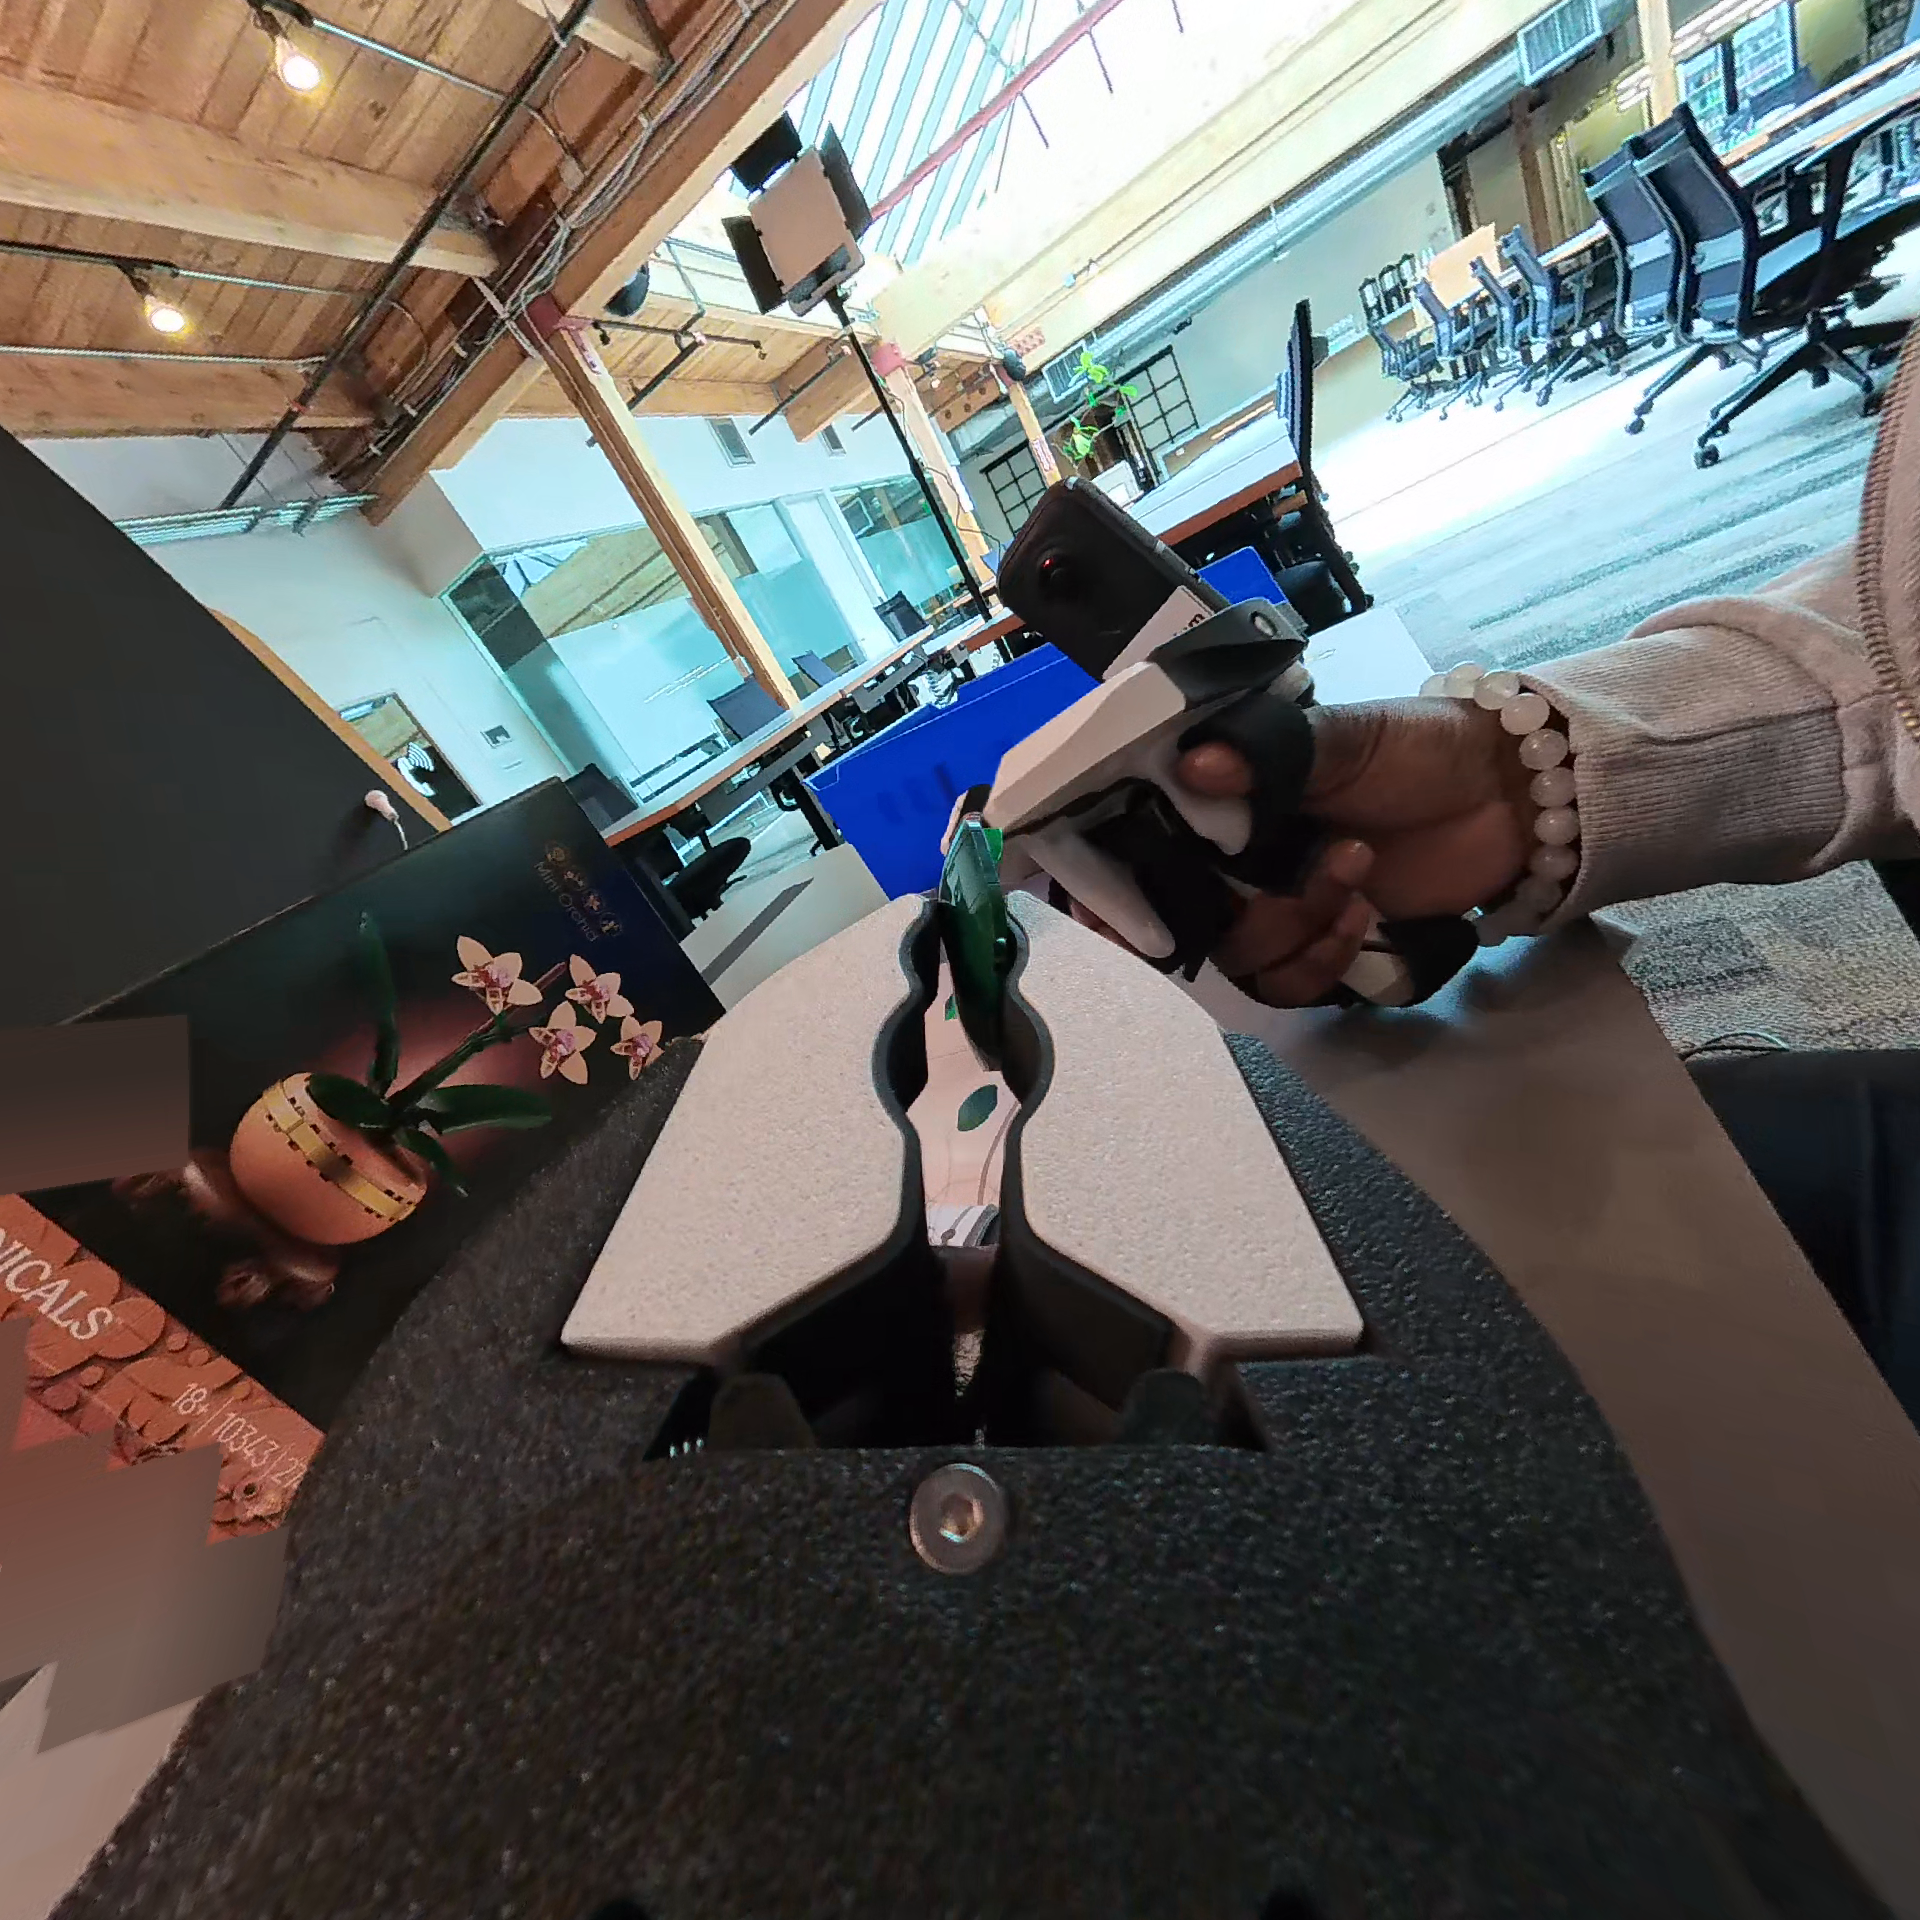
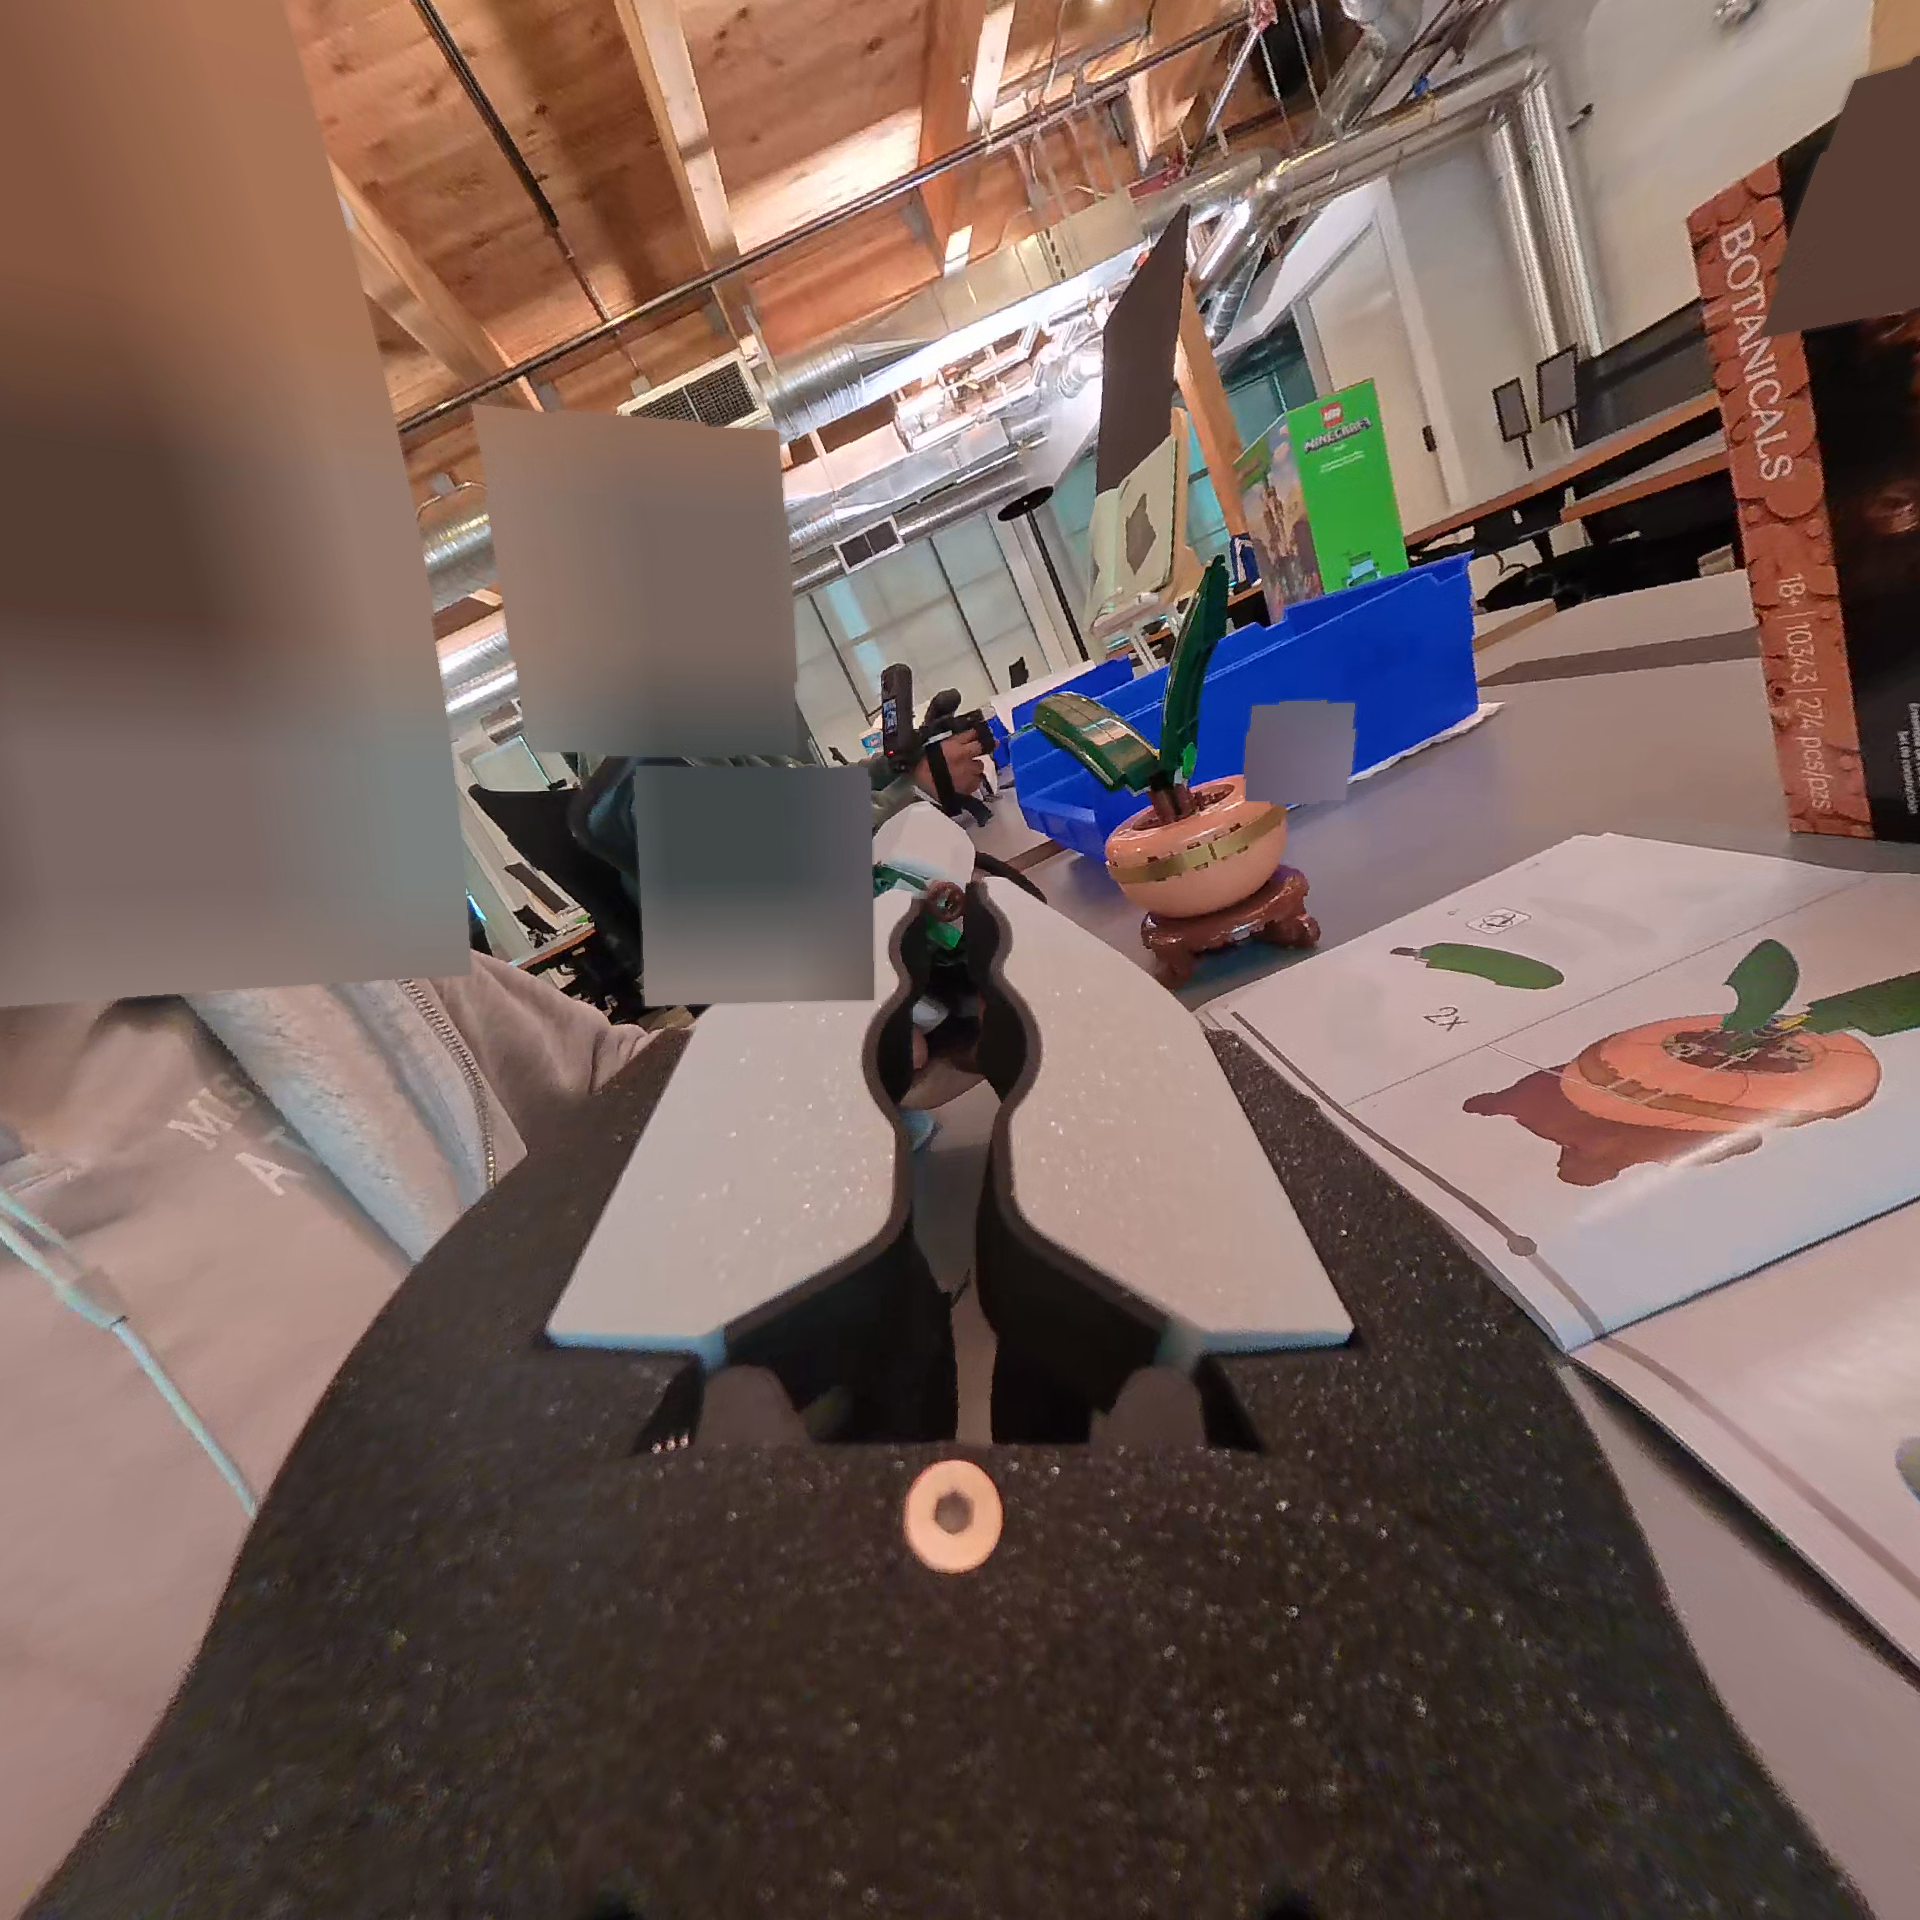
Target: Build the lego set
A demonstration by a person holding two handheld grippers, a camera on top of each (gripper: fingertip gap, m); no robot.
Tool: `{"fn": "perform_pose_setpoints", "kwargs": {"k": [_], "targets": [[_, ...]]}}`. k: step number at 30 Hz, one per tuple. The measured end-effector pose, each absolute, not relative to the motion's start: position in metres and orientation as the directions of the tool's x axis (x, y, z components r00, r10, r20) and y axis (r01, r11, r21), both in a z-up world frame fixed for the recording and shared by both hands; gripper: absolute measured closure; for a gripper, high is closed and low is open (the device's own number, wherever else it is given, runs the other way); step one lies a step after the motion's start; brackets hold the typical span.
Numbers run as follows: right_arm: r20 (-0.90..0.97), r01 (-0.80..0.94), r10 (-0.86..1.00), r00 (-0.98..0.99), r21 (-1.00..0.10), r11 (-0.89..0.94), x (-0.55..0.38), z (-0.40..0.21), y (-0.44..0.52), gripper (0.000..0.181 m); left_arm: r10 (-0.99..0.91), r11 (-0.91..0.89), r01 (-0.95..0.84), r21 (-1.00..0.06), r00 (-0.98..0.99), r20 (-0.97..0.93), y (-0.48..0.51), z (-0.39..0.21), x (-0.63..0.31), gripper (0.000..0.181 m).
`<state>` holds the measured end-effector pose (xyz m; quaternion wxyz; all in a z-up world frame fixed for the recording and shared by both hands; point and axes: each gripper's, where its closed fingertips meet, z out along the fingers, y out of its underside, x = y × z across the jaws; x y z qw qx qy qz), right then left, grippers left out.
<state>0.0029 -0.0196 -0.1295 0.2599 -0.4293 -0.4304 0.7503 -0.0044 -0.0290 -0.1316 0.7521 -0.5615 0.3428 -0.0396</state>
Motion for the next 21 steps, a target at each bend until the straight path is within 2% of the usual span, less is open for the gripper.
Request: {"fn": "perform_pose_setpoints", "kwargs": {"k": [13, 14, 15, 17, 18, 20, 21], "targets": [[-0.398, -0.039, 0.784, -0.477, -0.881, -0.471, 0.003, -0.136, -0.021, 0.175, -0.497, 0.324, -0.295, -0.899, 0.756, -0.427, -0.028, -0.14, -0.008, 0.173], [-0.342, -0.069, 0.801, -0.492, -0.902, -0.427, 0.006, -0.133, -0.023, 0.168, -0.501, 0.327, -0.289, -0.9, 0.754, -0.425, -0.028, -0.14, -0.008, 0.173], [-0.268, -0.119, 0.831, -0.487, -0.922, -0.368, 0.009, -0.129, -0.022, 0.152, -0.499, 0.327, -0.286, -0.901, 0.757, -0.422, -0.028, -0.14, -0.009, 0.173], [-0.102, -0.21, 0.932, -0.348, -0.96, -0.183, 0.014, -0.123, -0.008, 0.094, -0.489, 0.313, -0.295, -0.903, 0.765, -0.419, -0.025, -0.141, -0.014, 0.173], [-0.008, -0.224, 0.966, -0.257, -0.972, -0.067, 0.017, -0.123, 0.002, 0.073, -0.487, 0.302, -0.299, -0.905, 0.768, -0.417, -0.024, -0.143, -0.016, 0.173], [0.156, -0.215, 0.981, -0.112, -0.968, 0.13, 0.027, -0.121, 0.02, 0.06, -0.489, 0.282, -0.293, -0.914, 0.775, -0.4, -0.022, -0.146, -0.02, 0.173], [0.188, -0.208, 0.981, -0.044, -0.962, 0.175, 0.034, -0.119, 0.031, 0.059, -0.496, 0.271, -0.282, -0.92, 0.779, -0.385, -0.021, -0.146, -0.021, 0.173]]}}
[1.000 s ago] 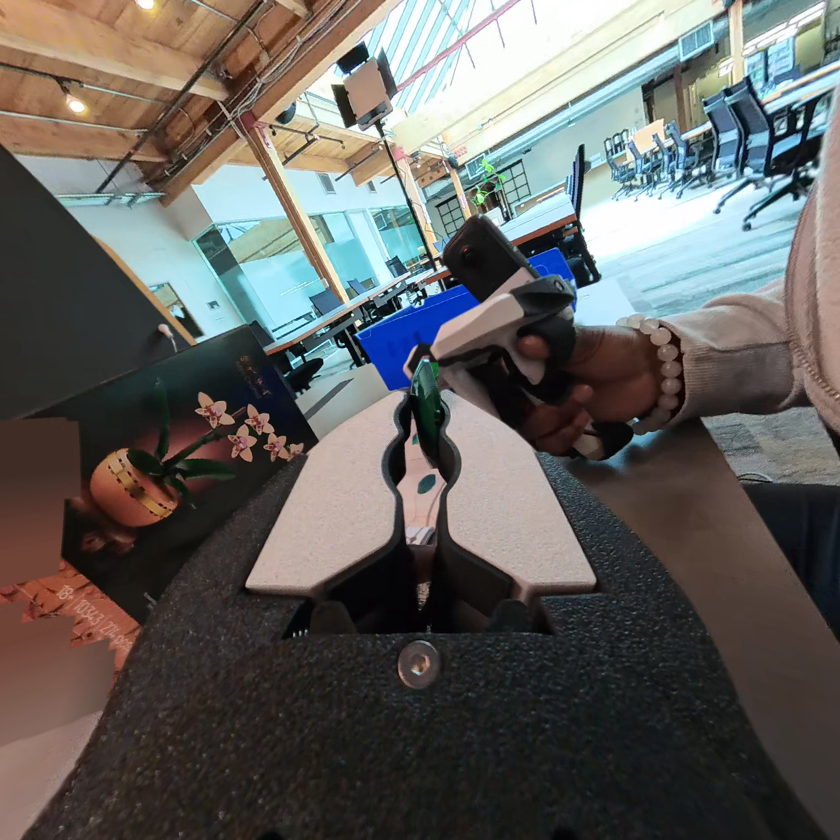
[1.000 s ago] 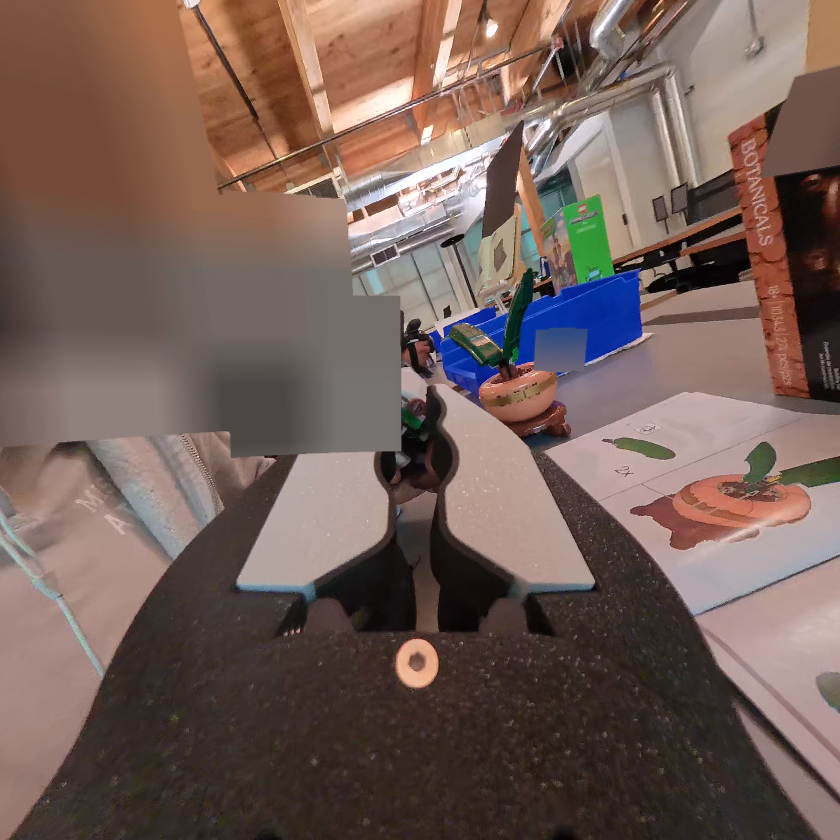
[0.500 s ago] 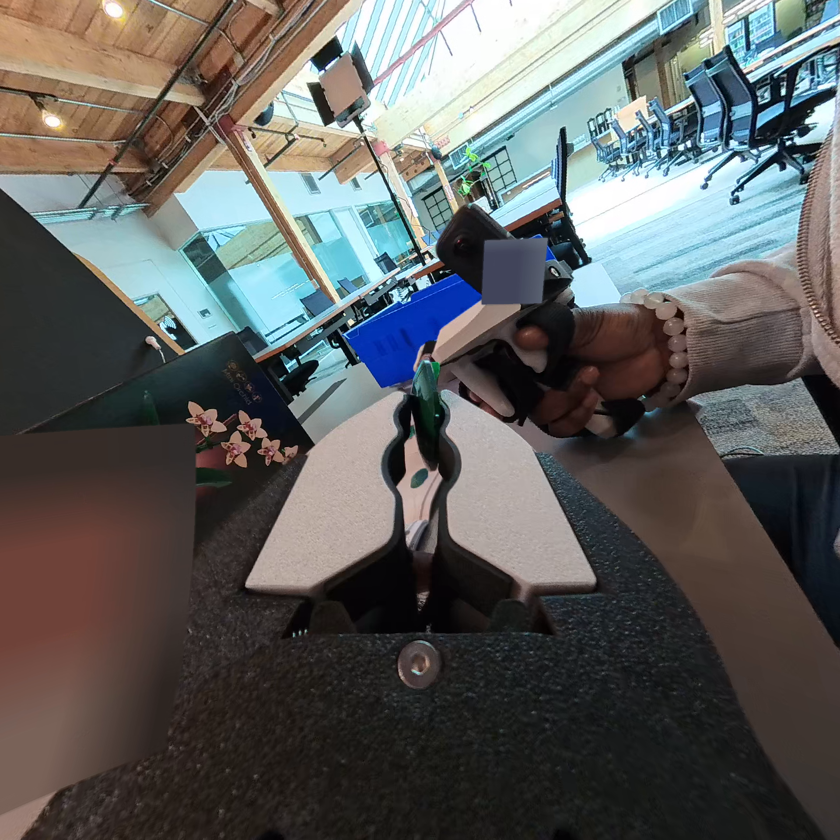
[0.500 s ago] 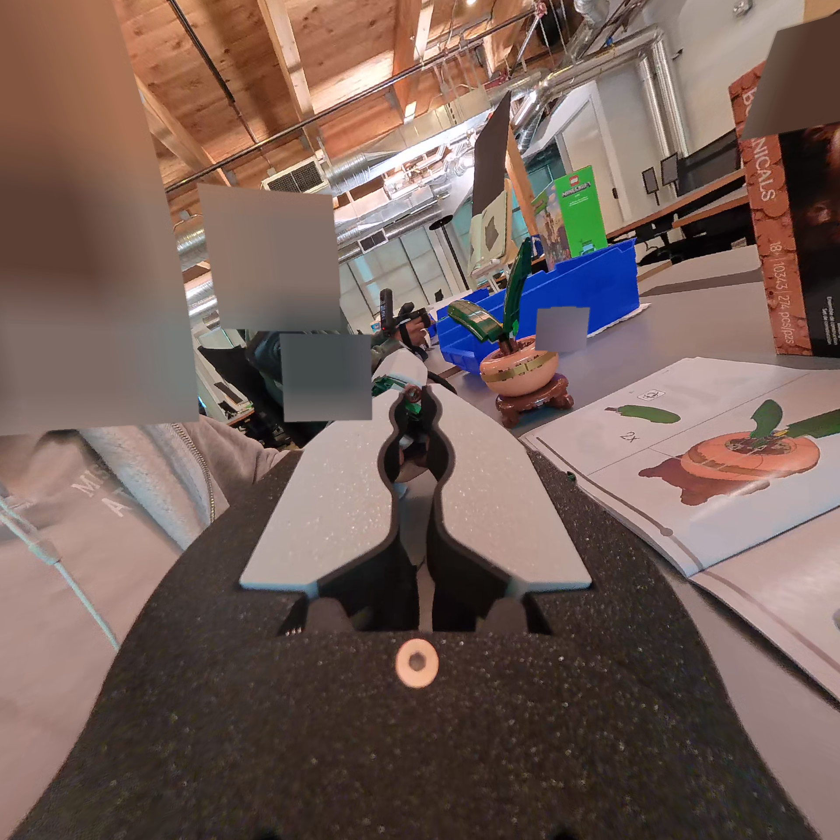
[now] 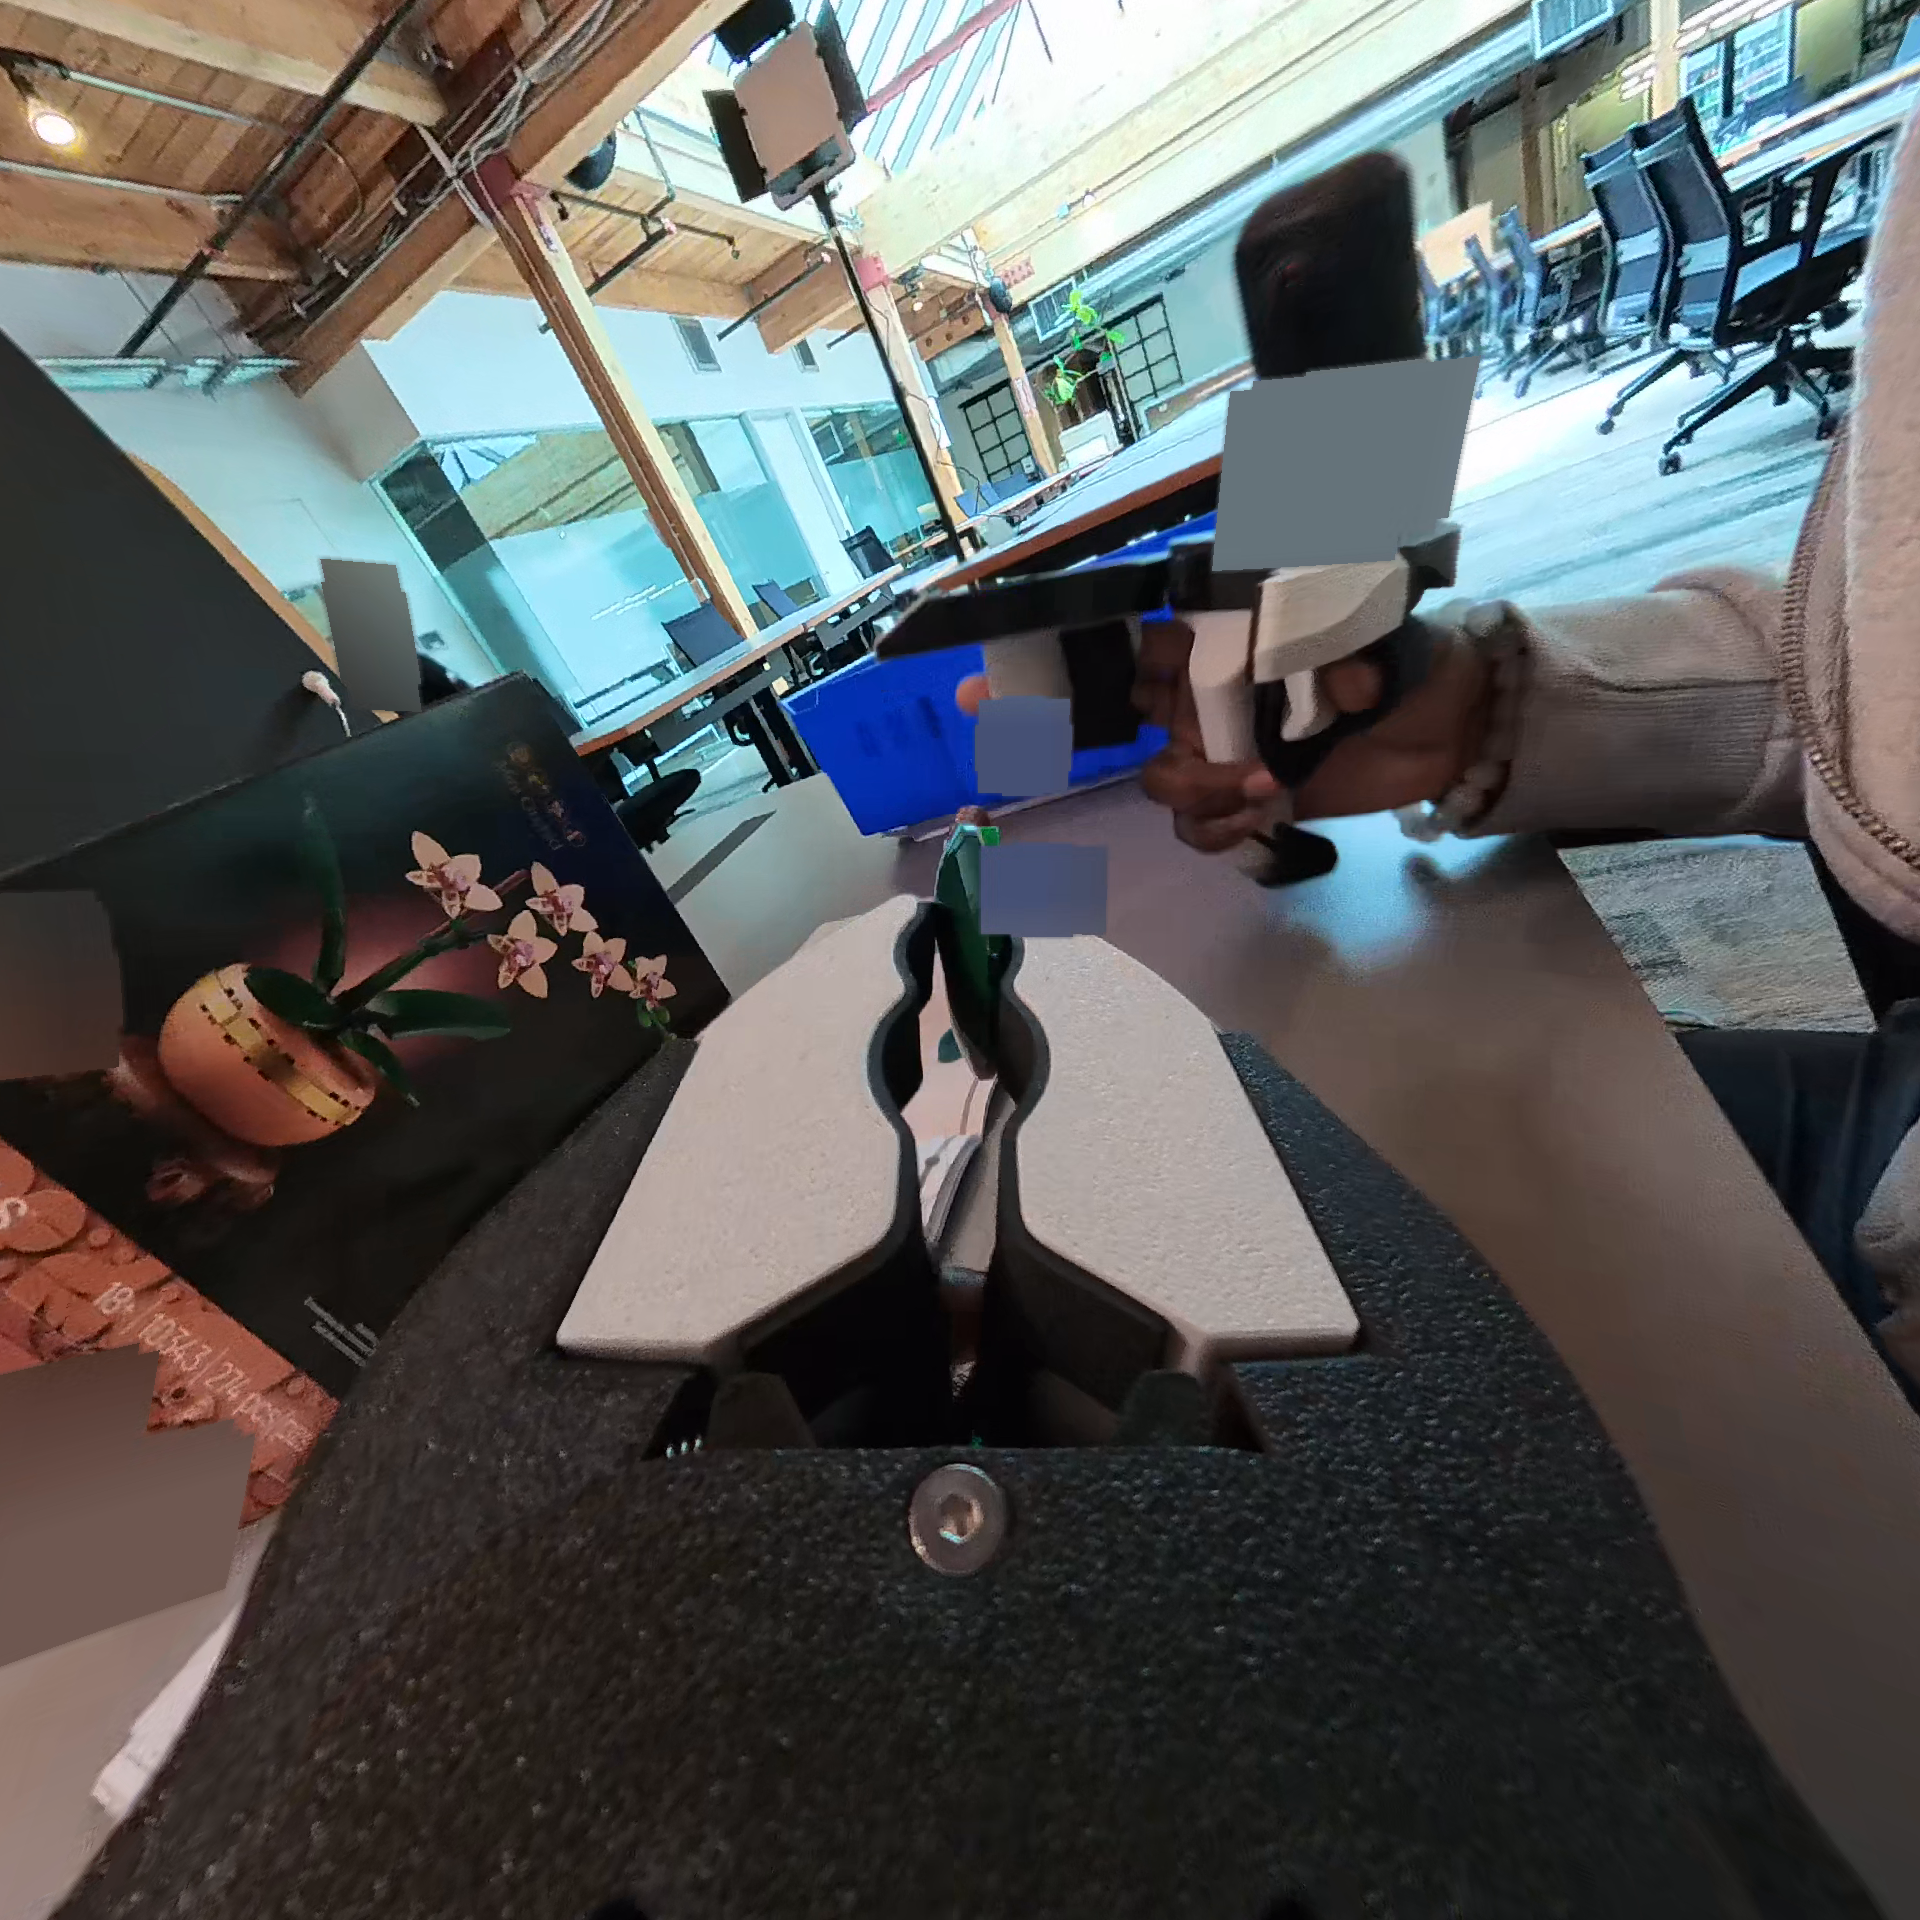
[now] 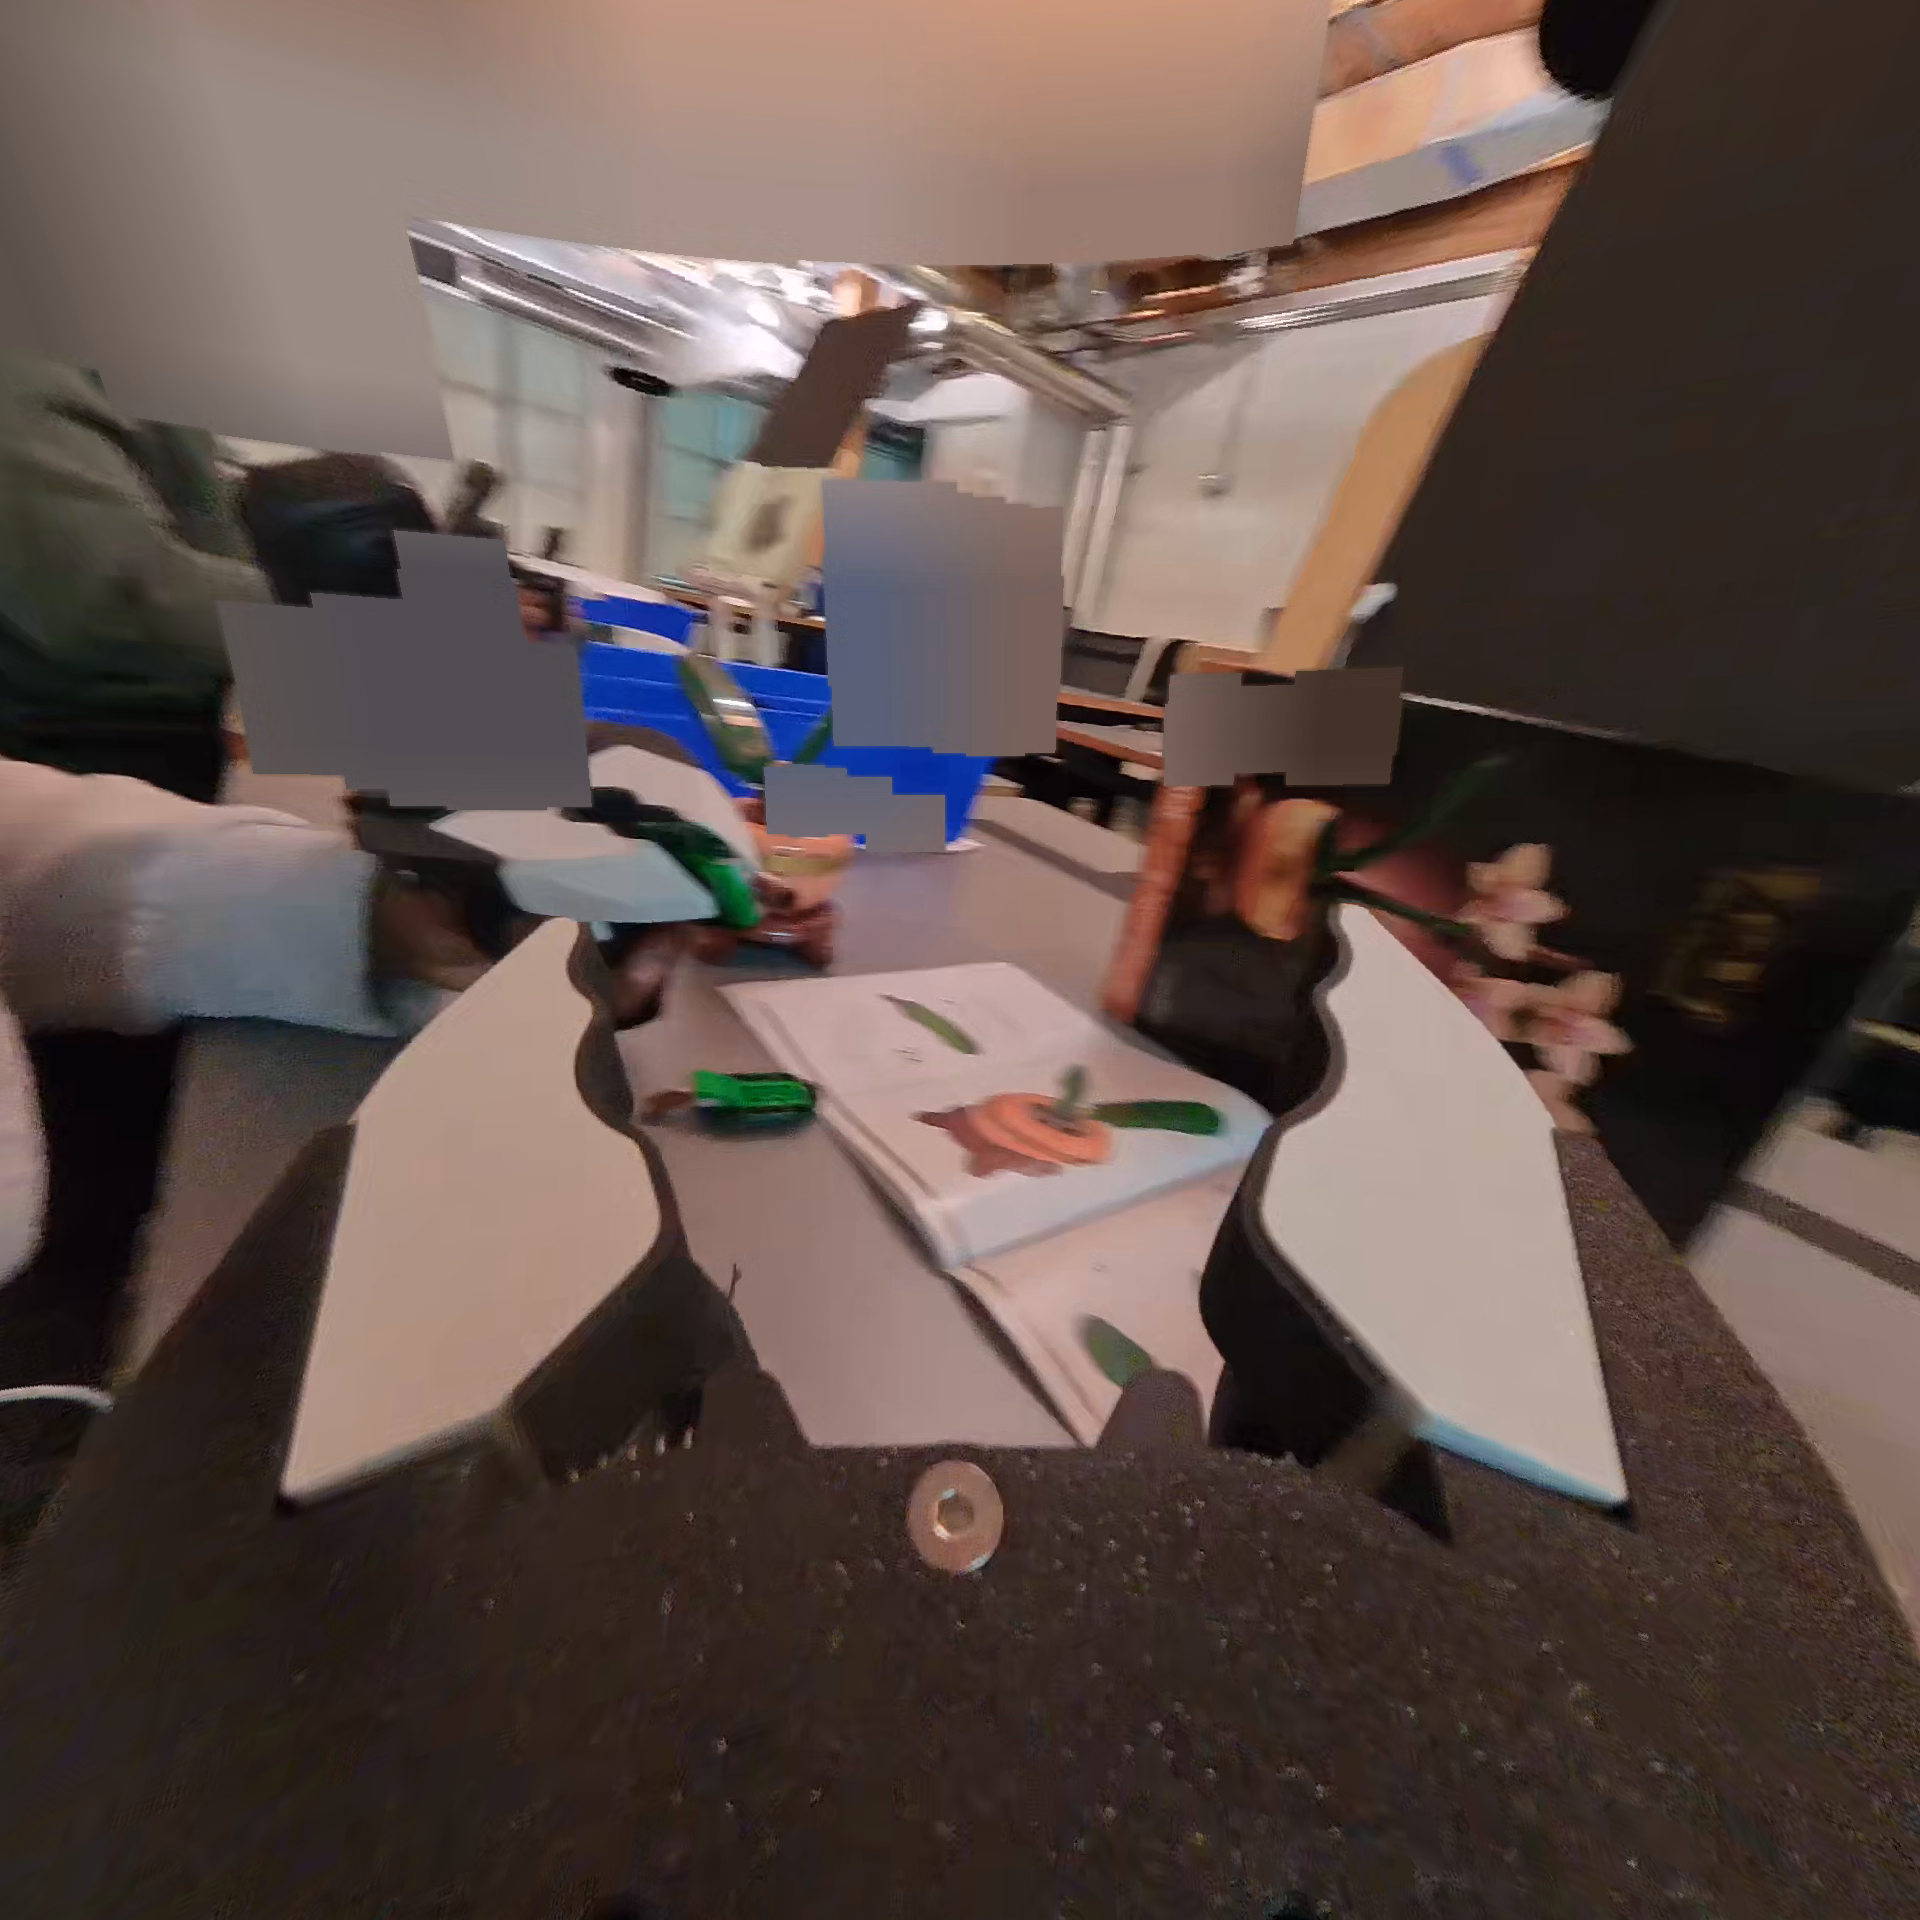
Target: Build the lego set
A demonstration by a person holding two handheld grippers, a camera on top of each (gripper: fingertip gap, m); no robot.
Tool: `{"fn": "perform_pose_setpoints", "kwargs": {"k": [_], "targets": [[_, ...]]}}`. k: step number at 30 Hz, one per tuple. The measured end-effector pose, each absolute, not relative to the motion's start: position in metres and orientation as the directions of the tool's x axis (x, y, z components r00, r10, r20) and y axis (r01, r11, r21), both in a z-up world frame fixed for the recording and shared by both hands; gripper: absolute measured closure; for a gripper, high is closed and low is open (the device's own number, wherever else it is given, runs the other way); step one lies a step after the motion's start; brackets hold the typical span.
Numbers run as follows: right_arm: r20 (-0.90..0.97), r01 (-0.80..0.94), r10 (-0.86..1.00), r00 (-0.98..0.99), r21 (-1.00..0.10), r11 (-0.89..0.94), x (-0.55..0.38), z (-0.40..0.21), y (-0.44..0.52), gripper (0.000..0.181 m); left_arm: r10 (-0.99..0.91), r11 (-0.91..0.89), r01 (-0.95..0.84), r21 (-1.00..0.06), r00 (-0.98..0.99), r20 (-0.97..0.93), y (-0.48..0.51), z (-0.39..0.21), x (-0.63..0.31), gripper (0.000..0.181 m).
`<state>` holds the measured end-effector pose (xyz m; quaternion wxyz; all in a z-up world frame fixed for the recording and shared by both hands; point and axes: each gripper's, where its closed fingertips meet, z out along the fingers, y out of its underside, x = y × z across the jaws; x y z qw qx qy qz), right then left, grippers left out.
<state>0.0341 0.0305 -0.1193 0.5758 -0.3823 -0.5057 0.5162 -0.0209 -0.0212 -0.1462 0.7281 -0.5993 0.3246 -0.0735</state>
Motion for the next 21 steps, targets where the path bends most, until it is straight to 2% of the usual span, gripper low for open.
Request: {"fn": "perform_pose_setpoints", "kwargs": {"k": [3, 4, 6, 7, 11, 14, 16, 21], "targets": [[0.196, -0.222, 0.98, 0.044, -0.954, 0.201, 0.057, -0.112, 0.054, 0.08, -0.53, 0.233, -0.245, -0.941, 0.78, -0.334, -0.019, -0.149, -0.02, 0.173], [0.192, -0.219, 0.978, 0.074, -0.954, 0.204, 0.064, -0.111, 0.062, 0.095, -0.537, 0.225, -0.239, -0.945, 0.778, -0.325, -0.019, -0.15, -0.02, 0.173], [0.227, -0.165, 0.966, 0.123, -0.955, 0.245, 0.078, -0.116, 0.077, 0.171, -0.538, 0.216, -0.245, -0.945, 0.778, -0.325, -0.018, -0.152, -0.02, 0.173], [0.25, -0.143, 0.959, 0.134, -0.953, 0.268, 0.083, -0.117, 0.082, 0.179, -0.532, 0.213, -0.257, -0.943, 0.779, -0.332, -0.017, -0.153, -0.022, 0.173], [0.272, 0.084, 0.95, 0.155, -0.961, 0.262, 0.091, -0.145, 0.105, 0.174, -0.486, 0.184, -0.328, -0.927, 0.789, -0.376, -0.011, -0.158, -0.031, 0.173], [0.198, 0.254, 0.979, 0.052, -0.951, 0.179, 0.079, -0.174, 0.097, 0.147, -0.464, 0.105, -0.375, -0.921, 0.801, -0.379, -0.007, -0.165, -0.041, 0.173], [0.119, 0.288, 0.99, -0.08, -0.948, 0.137, 0.064, -0.181, 0.073, 0.133, -0.489, 0.071, -0.418, -0.906, 0.777, -0.397, -0.007, -0.171, -0.039, 0.173], [0.114, 0.237, 0.916, -0.385, -0.947, 0.217, 0.018, -0.171, 0.011, 0.141, -0.55, 0.097, -0.537, -0.838, 0.673, -0.494, -0.012, -0.184, -0.024, 0.173]]}}
